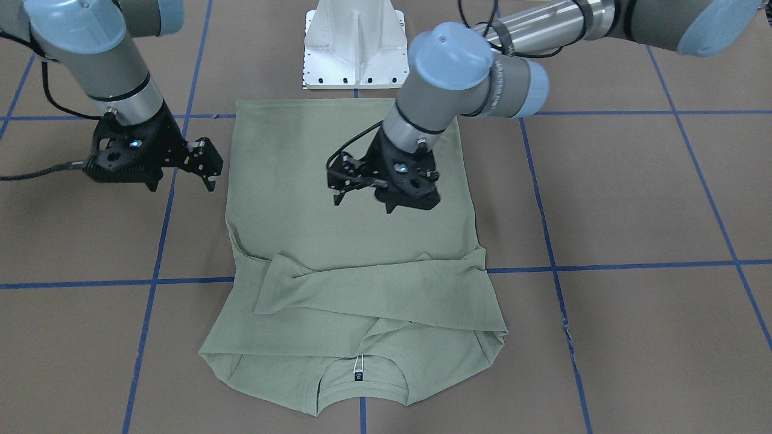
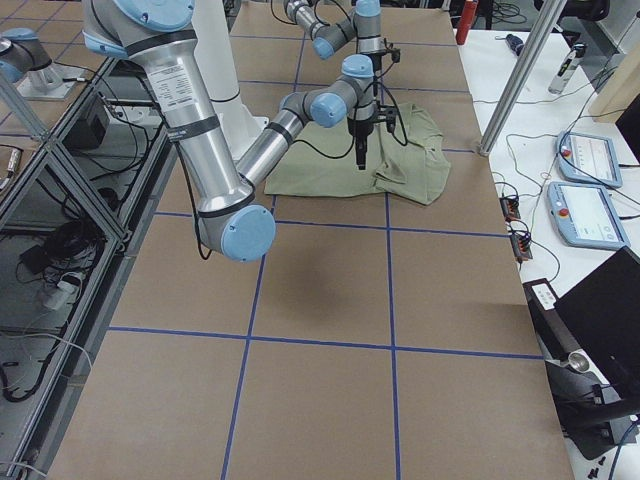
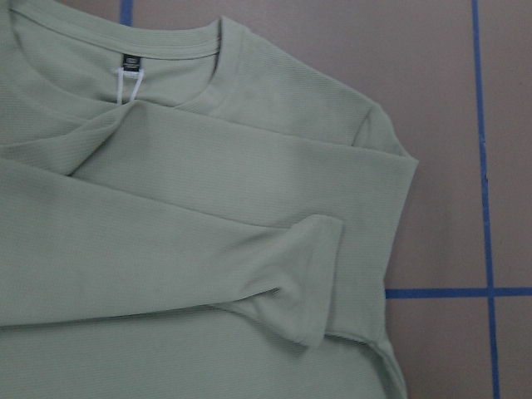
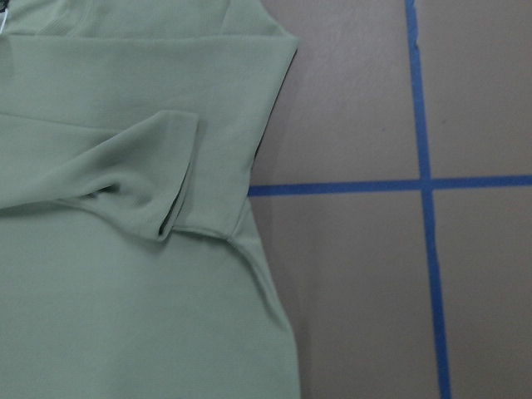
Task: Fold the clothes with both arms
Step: 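Release the sleeve with the left gripper while the right gripper moves in, then move both grippers down to the shirt hem nearest the robot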
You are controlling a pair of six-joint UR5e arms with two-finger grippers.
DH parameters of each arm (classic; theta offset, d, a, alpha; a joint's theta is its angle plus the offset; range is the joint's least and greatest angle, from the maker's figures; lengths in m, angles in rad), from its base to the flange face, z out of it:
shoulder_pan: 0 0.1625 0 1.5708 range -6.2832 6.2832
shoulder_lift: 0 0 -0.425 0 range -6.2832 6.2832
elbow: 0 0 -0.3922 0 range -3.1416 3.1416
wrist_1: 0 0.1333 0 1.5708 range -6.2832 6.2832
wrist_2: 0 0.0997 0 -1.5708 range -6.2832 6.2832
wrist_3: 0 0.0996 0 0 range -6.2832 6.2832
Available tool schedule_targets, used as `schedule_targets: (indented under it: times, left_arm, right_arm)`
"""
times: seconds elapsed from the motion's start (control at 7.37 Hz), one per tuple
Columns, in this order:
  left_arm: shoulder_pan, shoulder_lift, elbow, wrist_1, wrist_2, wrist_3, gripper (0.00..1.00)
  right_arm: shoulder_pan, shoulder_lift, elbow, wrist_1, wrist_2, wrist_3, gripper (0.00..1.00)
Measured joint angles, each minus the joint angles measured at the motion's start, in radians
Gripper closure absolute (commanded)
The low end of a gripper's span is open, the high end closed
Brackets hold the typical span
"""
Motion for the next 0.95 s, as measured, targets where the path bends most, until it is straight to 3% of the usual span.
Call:
schedule_targets:
  times: [0.27,0.54,0.95]
  left_arm:
    - [0.010,0.233,-0.195,-0.071,0.001,-0.007,0.00]
    - [0.058,0.416,-0.354,-0.099,0.016,-0.051,0.00]
    - [0.272,0.667,-0.449,-0.319,0.208,-0.229,0.02]
  right_arm:
    - [-0.155,-0.137,0.106,0.210,-0.084,0.276,0.00]
    - [-0.351,-0.256,0.183,0.334,-0.264,0.508,0.00]
    - [-0.523,-0.339,0.220,0.455,-0.435,0.689,0.00]
